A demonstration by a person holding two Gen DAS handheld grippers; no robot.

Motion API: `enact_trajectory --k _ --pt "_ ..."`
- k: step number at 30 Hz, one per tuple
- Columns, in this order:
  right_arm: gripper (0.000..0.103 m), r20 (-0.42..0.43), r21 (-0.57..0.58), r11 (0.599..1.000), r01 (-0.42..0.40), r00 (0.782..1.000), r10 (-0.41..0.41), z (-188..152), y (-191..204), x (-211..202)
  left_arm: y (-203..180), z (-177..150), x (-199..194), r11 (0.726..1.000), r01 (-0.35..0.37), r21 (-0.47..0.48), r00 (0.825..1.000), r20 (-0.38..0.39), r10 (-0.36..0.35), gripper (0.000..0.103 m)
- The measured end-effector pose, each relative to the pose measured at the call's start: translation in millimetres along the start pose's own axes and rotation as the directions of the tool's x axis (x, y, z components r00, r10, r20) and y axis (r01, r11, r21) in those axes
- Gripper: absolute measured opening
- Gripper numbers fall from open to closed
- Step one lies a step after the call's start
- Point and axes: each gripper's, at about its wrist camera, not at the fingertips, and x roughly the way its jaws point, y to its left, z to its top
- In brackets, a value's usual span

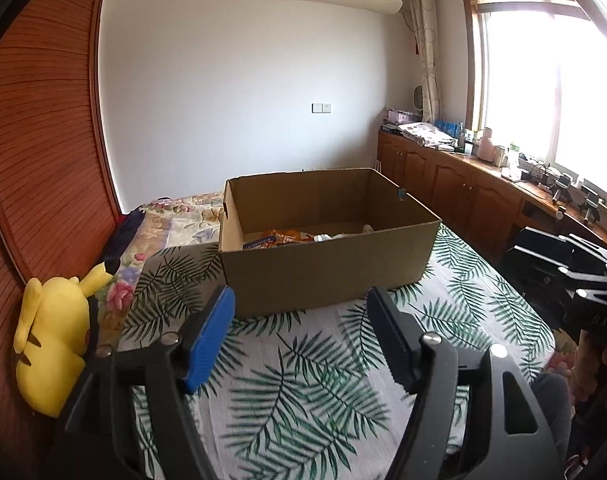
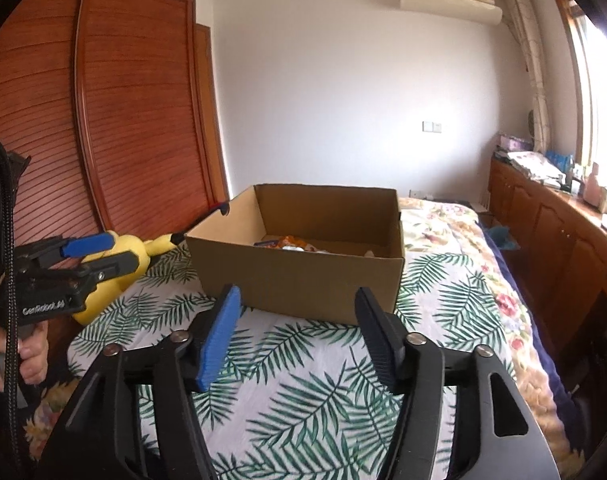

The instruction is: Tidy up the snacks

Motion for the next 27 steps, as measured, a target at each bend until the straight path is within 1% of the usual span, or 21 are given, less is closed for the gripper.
enact_trajectory --k 1,7,9,10,11,15,18,23,27 --pt "0.071 0.006 0.003 1.0 0.004 1.0 -0.004 -1.0 1.1 -5.9 -1.6 -2.2 -4.8 1.0 -0.008 0.003 1.0 -0.001 0.008 0.07" --pt "0.086 0.039 0.024 1.0 0.009 0.999 -0.01 -2.1 3.0 -26.0 -14.4 -11.4 -26.3 0.999 -0.037 0.035 0.999 0.001 0.037 0.074" --pt "0.089 0.052 0.032 0.999 -0.002 0.999 0.0 -2.9 4.0 -31.5 -13.6 -13.5 -35.5 1.0 -0.028 0.014 0.999 0.016 0.028 0.081" --pt "0.09 0.059 0.033 0.999 -0.004 0.998 0.002 -3.1 4.8 -34.5 -12.3 -14.2 -39.5 1.0 -0.021 0.001 0.999 0.025 0.021 0.087" --pt "0.091 0.062 0.032 0.999 -0.001 0.998 -0.001 -3.9 6.1 -36.8 -10.7 -15.3 -42.3 1.0 -0.017 -0.007 0.999 0.033 0.017 0.091" --pt "0.094 0.065 0.028 1.0 0.015 0.998 -0.017 -6.3 10.9 -42.7 -6.4 -17.5 -50.5 0.999 -0.027 -0.039 0.998 0.057 0.029 0.098" --pt "0.097 0.066 0.033 0.999 0.043 0.997 -0.045 -9.0 11.8 -45.9 -6.3 -18.7 -52.6 0.998 -0.042 -0.051 0.997 0.062 0.045 0.101" --pt "0.097 0.07 0.051 0.997 0.066 0.995 -0.069 -13.7 11.0 -51.0 -11.0 -21.4 -55.6 0.996 -0.063 -0.055 0.995 0.068 0.067 0.102" --pt "0.097 0.069 0.051 0.995 0.086 0.994 -0.089 -17.4 13.1 -54.0 -17.4 -24.4 -59.2 0.993 -0.111 -0.051 0.99 0.078 0.115 0.102"
